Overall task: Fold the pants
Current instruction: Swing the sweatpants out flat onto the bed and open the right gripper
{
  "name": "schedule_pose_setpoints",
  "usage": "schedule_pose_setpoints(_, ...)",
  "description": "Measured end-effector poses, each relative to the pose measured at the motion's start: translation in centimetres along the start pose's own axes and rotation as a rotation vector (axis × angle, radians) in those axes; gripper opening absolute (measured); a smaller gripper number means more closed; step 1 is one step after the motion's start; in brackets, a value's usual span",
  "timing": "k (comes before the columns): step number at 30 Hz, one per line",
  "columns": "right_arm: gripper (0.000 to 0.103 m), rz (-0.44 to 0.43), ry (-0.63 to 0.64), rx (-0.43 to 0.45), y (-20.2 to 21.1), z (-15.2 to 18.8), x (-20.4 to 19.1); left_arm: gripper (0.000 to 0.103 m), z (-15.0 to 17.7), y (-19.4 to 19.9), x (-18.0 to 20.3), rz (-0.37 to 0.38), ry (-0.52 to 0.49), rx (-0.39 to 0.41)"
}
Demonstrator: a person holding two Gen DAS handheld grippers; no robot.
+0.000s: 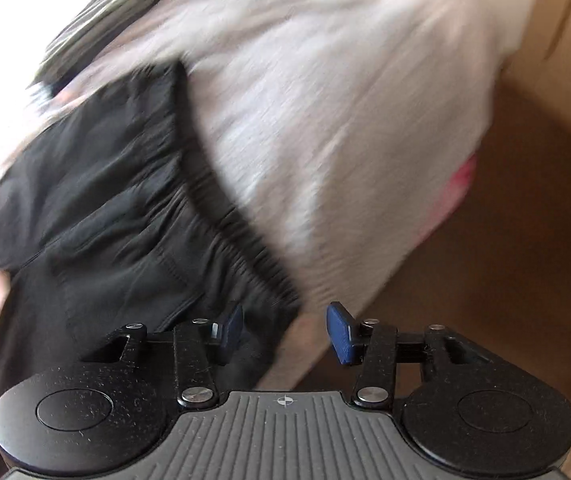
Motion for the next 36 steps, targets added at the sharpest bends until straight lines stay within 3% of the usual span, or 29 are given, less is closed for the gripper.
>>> schedule_pose_setpoints(2,0.044,0.027,0.054,0.131,2.1,-0.3,-1.1,0.035,-0.1,0.5,2.7,0.101,-0.043,0.008)
schedule_pose_setpoints(4,0.044,-0.038,0.127,0.205,2.9,0.5,-3.6,0.035,1.2,0.5,7.3,0.218,-0.192,-0.004)
schedule_pose_setpoints(7,0.044,-0.136,0.28,0.182,1.6,3.2,-8.1,0.036,4.8,0.6,13.0,0.398,-0.394,-0.023)
schedule_pose_setpoints(9,0.044,-0.173,0.376,0.13,-0.1,5.3,-9.9,0.036,6.8,-0.8,14.9,0.415,-0.516,-0.038)
schedule_pose_setpoints(11,0.044,-0.107,0.465,0.065,-2.0,7.2,-9.6,0.037,7.2,-3.1,14.9,0.334,-0.593,-0.011)
schedule_pose_setpoints(12,0.044,-0.07,0.461,0.051,-2.7,7.5,-9.1,0.036,6.2,-4.1,14.4,0.268,-0.577,0.003)
schedule_pose_setpoints(13,0.044,-0.091,0.426,0.05,-2.5,7.3,-8.7,0.03,5.0,-4.7,13.8,0.208,-0.536,0.003)
schedule_pose_setpoints(15,0.044,-0.116,0.388,0.076,-1.1,6.7,-8.4,0.021,2.4,-3.8,12.8,0.176,-0.427,0.036)
schedule_pose_setpoints(17,0.044,-0.126,0.415,0.105,0.5,6.4,-8.8,0.021,1.6,-1.1,13.4,0.25,-0.391,0.045)
schedule_pose_setpoints(19,0.044,-0.171,0.487,0.147,1.9,6.4,-10.0,0.022,2.6,3.2,15.7,0.376,-0.424,0.035)
schedule_pose_setpoints(22,0.044,-0.271,0.57,0.166,2.5,7.5,-12.2,0.023,7.3,9.9,19.9,0.601,-0.505,0.006)
schedule_pose_setpoints(25,0.044,-0.347,0.638,0.136,1.3,9.5,-13.1,0.024,13.0,13.6,22.3,0.732,-0.499,-0.076)
schedule_pose_setpoints(27,0.044,-0.329,0.695,0.044,-0.2,11.4,-12.5,0.024,17.2,14.3,23.2,0.746,-0.525,-0.157)
schedule_pose_setpoints(29,0.044,-0.327,0.701,-0.002,-1.0,12.5,-11.0,0.024,20.9,14.4,23.2,0.669,-0.609,-0.195)
schedule_pose_setpoints(32,0.044,-0.315,0.642,-0.028,0.1,10.9,-11.0,0.019,20.6,16.0,23.7,0.679,-0.603,-0.197)
schedule_pose_setpoints(33,0.044,-0.324,0.63,0.004,0.9,10.2,-11.7,0.02,19.8,16.5,23.9,0.701,-0.579,-0.187)
schedule_pose_setpoints(36,0.044,-0.467,0.602,0.114,3.1,9.3,-15.0,0.02,18.2,17.2,25.2,0.706,-0.617,-0.067)
Point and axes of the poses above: each gripper's, at about its wrist camera, not at the fingertips, and y roughly against the way its jaws point, x to its right, z to its underside, the point moved 5 cm from there along -y, roughly the way its jaws point, and after that the axes turned 12 degrees about x, right-handed, at the moved point
